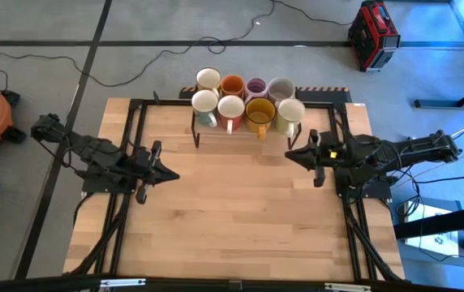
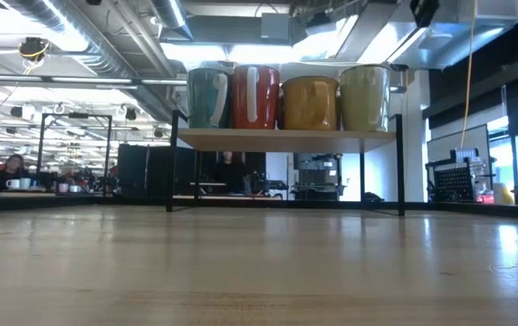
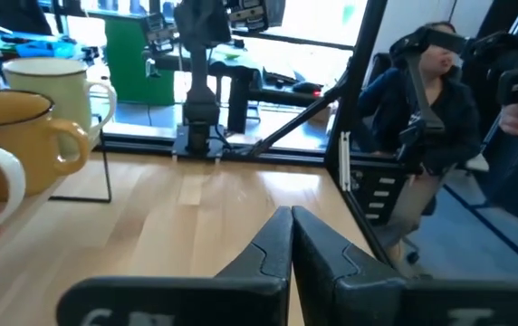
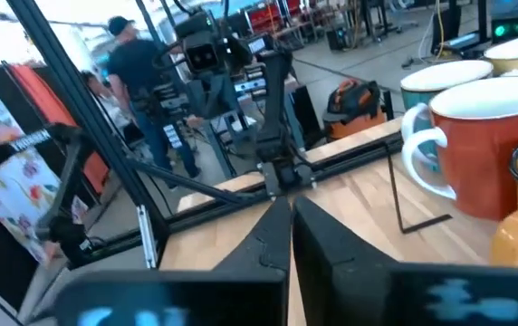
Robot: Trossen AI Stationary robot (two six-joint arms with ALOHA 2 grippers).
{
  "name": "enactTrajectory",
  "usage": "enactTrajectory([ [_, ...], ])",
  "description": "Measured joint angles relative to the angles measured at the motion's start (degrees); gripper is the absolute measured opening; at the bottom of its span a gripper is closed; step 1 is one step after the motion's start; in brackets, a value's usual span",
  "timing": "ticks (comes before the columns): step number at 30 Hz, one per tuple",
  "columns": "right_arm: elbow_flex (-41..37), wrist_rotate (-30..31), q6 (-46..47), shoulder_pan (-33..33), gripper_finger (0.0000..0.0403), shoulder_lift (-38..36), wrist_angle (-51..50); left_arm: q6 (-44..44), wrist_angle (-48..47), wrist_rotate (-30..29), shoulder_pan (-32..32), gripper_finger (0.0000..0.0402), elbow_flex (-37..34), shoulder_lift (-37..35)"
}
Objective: Place coffee mugs
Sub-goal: Return to Home Position
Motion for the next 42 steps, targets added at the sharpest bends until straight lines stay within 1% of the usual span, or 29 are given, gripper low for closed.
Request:
enactTrajectory([
  [5,-4.36,-0.03,0.34,0.00,0.0007,-3.65,2.55,0.00,-0.98,-1.21,0.00,0.0001,-0.83,-0.77],
  [9,-5.06,-0.48,0.91,-0.04,0.0009,-4.95,-2.19,0.00,-1.09,-1.21,0.00,0.0001,-0.89,-0.84],
  [11,-5.07,-0.53,1.17,-0.04,0.0009,-4.92,-2.80,0.00,-0.91,-1.17,0.00,0.0001,-0.89,-0.80],
  [13,-5.06,-1.95,2.47,-0.02,0.0010,-4.92,-2.73,-0.01,-1.00,-1.22,0.00,0.0001,-0.89,-0.62],
  [16,-5.08,-3.99,-1.06,-0.04,0.0010,-4.87,-3.62,2.77,-0.90,-3.09,0.11,0.0001,-1.51,-0.56],
  [20,-5.08,-4.67,-6.31,-0.04,0.0010,-5.26,-2.13,8.05,2.65,-2.69,0.11,0.0000,-5.07,-1.62],
  [23,-5.06,-6.00,-8.89,-0.04,0.0010,-7.23,-1.88,10.57,9.31,-2.63,0.09,0.0000,-8.74,-3.60],
  [27,-6.17,-6.07,-11.37,-0.04,0.0010,-8.90,-1.67,12.74,17.36,-2.42,0.11,0.0000,-14.79,-5.97],
  [31,-11.32,-6.07,-11.43,-0.04,0.0010,-11.87,1.87,12.64,22.88,-2.06,0.13,0.0000,-20.73,-8.24],
  [35,-19.61,-6.76,-10.18,-0.04,0.0010,-16.21,10.13,12.54,27.99,-2.12,0.13,0.0000,-25.68,-10.11],
  [38,-25.33,-7.58,-9.84,-0.04,0.0010,-20.24,15.13,10.93,29.89,-2.12,0.11,0.0000,-28.87,-11.46],
  [42,-31.29,-7.57,-8.52,-0.04,0.0010,-25.43,17.40,9.76,31.84,-2.14,0.11,0.0000,-32.06,-13.53],
])
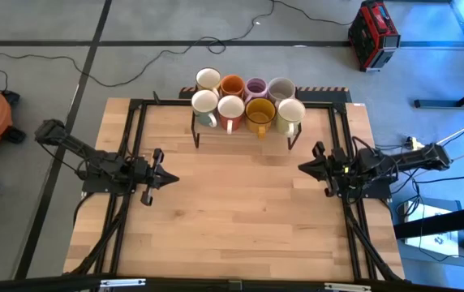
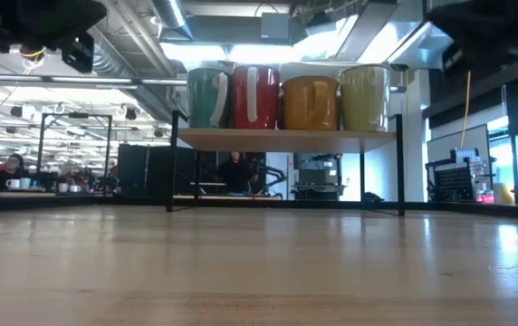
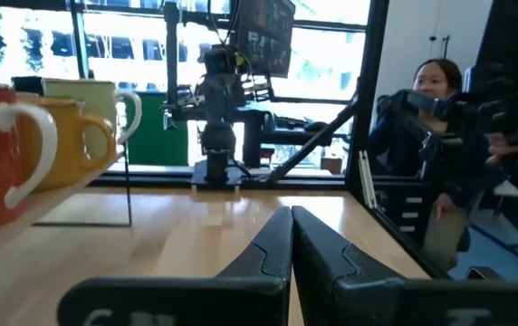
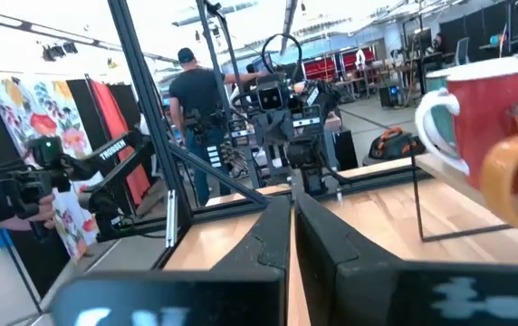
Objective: Place coffee mugs
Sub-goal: Return to Home Position
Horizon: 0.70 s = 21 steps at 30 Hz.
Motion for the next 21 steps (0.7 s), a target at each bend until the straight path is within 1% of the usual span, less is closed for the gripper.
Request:
enactTrajectory([
  [8,-6.66,-0.15,0.27,0.00,0.0010,-7.94,1.64,-1.28,1.75,1.05,0.00,0.0000,-4.97,-5.18],
  [11,-8.40,-2.55,-0.23,0.00,0.0010,-10.15,3.31,-1.14,2.59,2.43,0.71,0.0000,-6.75,-7.81],
  [16,-8.39,-3.75,-2.01,0.00,0.0010,-12.29,2.32,0.51,1.51,6.32,5.01,0.0000,-6.75,-11.76],
  [21,-8.39,-4.15,-2.93,0.00,0.0010,-12.57,1.47,0.69,-2.90,6.09,11.31,0.0000,-6.75,-15.56],
])
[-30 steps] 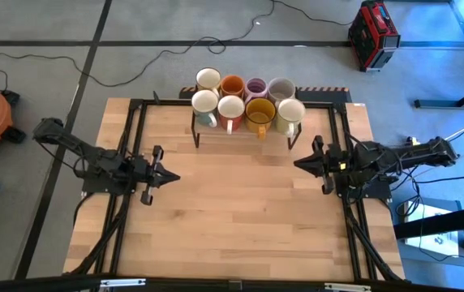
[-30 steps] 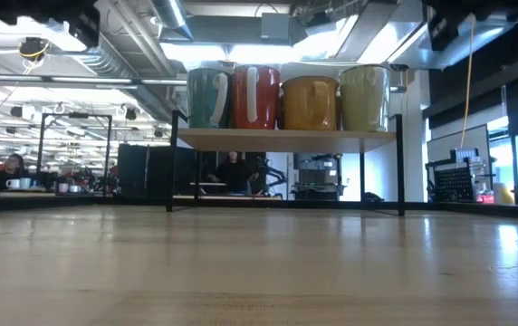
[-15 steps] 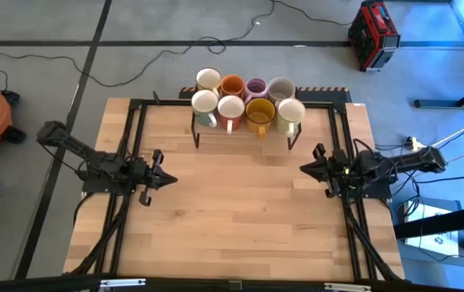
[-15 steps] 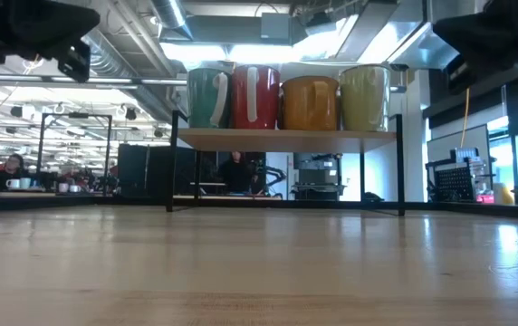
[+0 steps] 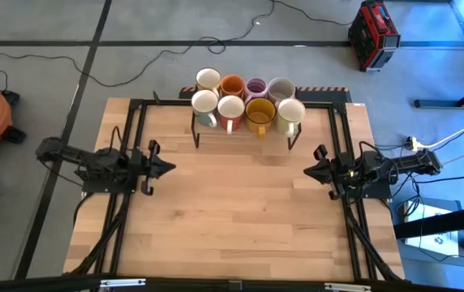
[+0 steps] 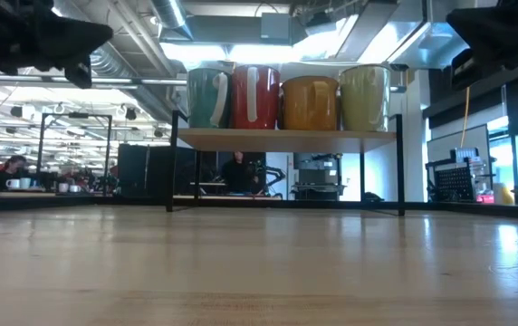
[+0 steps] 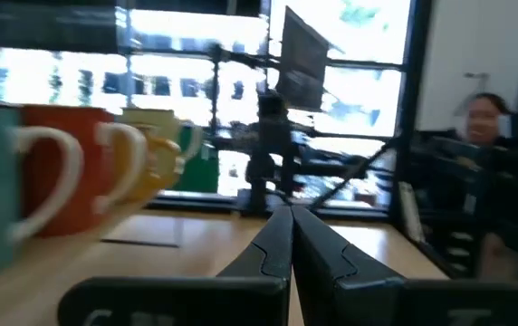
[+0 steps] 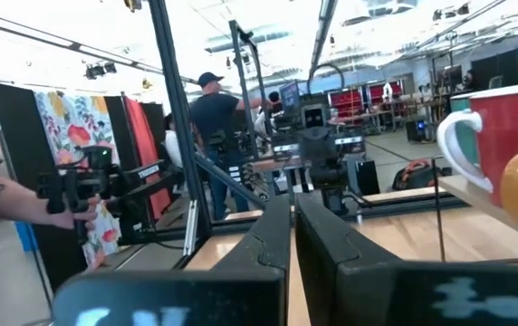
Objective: Place coffee mugs
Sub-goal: Return to Home Position
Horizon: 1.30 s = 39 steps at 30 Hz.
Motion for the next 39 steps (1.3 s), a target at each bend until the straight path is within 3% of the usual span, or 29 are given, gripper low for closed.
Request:
enactTrajectory([
  [6,0.00,-1.44,-0.79,0.00,0.0010,-0.04,-0.26,-1.25,-6.98,5.39,7.05,0.0000,0.00,-6.56],
  [11,0.00,-0.48,-1.63,0.00,0.0010,-0.07,-2.39,-1.88,-7.77,7.03,9.81,0.0000,0.00,-6.99],
  [17,0.00,-1.10,-1.16,0.00,0.0010,-0.07,-8.77,-1.98,-8.91,11.58,10.07,0.0000,0.00,-6.97],
  [24,0.00,-0.35,0.20,0.00,0.0010,-0.39,-14.62,-3.62,-13.77,11.46,10.07,0.0000,0.00,-6.96],
  [31,0.00,-0.32,0.73,0.00,0.0010,-0.38,-18.28,-4.72,-15.07,16.16,10.07,0.0000,0.00,-6.97],
  [39,0.02,-0.35,1.33,0.00,0.0010,-0.37,-18.60,-7.83,-18.49,13.66,10.07,0.0000,0.00,-6.97],
])
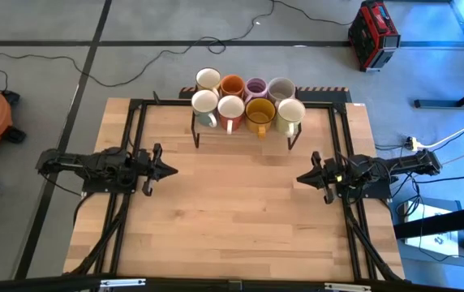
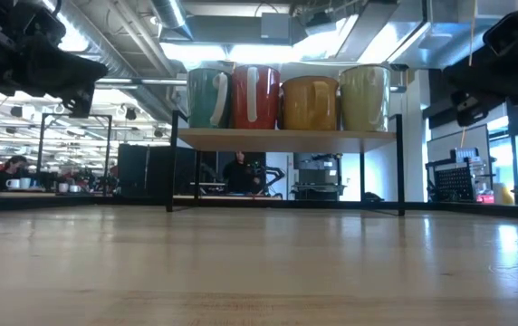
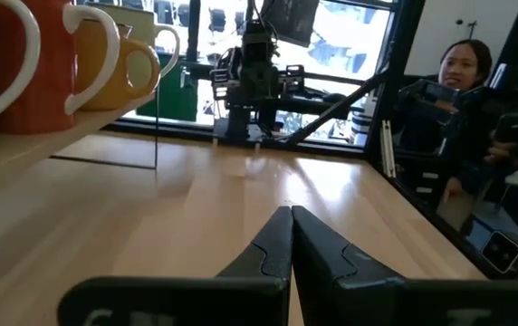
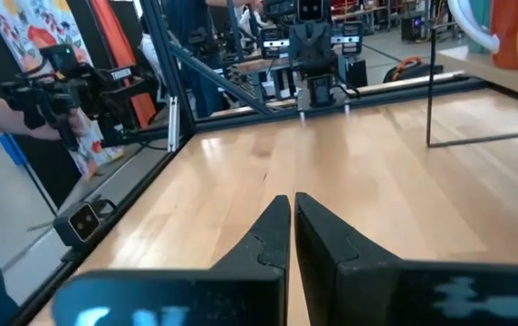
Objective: Place coffee mugs
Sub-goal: Return to Home Position
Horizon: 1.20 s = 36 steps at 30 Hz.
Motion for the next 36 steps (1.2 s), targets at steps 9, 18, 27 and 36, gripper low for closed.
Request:
enactTrajectory([
  [9,0.00,-0.02,1.83,0.00,0.0010,0.02,-0.13,0.18,0.02,-0.44,0.00,0.0000,0.00,0.02],
  [18,0.01,-0.02,1.81,0.00,0.0010,0.02,-0.21,0.29,0.00,-0.46,0.00,0.0000,0.00,0.02],
  [27,0.00,-0.02,1.79,0.00,0.0010,0.02,-0.26,0.29,0.00,-0.48,0.00,0.0000,0.00,0.02],
  [36,0.00,-0.02,1.79,0.00,0.0010,0.02,-0.31,0.29,0.00,-0.49,0.00,0.0000,0.00,0.02],
])
